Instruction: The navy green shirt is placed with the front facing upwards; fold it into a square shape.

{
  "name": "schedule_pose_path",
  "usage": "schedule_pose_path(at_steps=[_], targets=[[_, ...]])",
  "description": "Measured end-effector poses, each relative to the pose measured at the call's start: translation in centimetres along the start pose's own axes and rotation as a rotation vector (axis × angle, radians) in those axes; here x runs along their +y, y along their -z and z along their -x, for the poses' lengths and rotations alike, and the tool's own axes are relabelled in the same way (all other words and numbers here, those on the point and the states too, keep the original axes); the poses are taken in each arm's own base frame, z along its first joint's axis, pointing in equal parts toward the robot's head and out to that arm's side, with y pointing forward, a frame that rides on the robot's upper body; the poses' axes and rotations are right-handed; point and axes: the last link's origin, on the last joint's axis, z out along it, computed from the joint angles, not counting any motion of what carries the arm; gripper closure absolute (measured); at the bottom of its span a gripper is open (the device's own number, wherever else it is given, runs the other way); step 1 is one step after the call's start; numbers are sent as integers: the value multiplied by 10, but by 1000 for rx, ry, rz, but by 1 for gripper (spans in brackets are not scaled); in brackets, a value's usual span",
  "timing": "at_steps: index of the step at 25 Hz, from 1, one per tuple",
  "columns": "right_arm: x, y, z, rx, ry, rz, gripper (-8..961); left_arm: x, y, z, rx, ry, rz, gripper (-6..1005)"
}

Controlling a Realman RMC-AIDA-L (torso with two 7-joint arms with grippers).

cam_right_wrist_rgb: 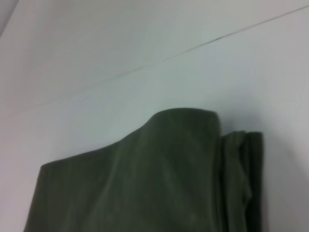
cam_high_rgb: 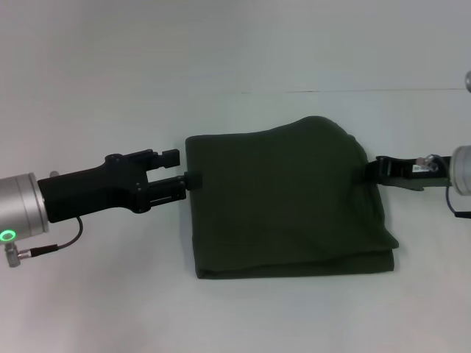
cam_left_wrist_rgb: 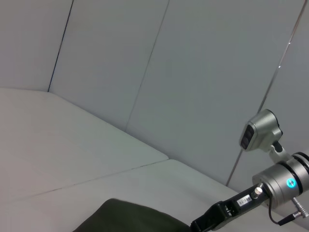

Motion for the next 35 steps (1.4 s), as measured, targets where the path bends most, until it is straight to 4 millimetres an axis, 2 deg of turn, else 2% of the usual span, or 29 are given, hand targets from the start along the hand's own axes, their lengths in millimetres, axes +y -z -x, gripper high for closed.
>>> schedule_pose_path(at_steps=[12,17,20,25,31,35], targets=[[-26,39,10,-123,-12,-20,642,0,0,-2,9,2,4,310],[-31,57,4,-201,5,77,398,1,1,-5,30,1,10,307],[-29,66,-6,-235,37,159,159,2,2,-9,59,3,17,305],[-23,77,-30,-247,147,280,41,7,12,-16,137,21,55,280],[-11,91,-59,-310,288,434,39,18,19,-17,178,24,124,212],[-1,97,-72,-331,375,518,37,26,24,-9,187,-4,144,166]])
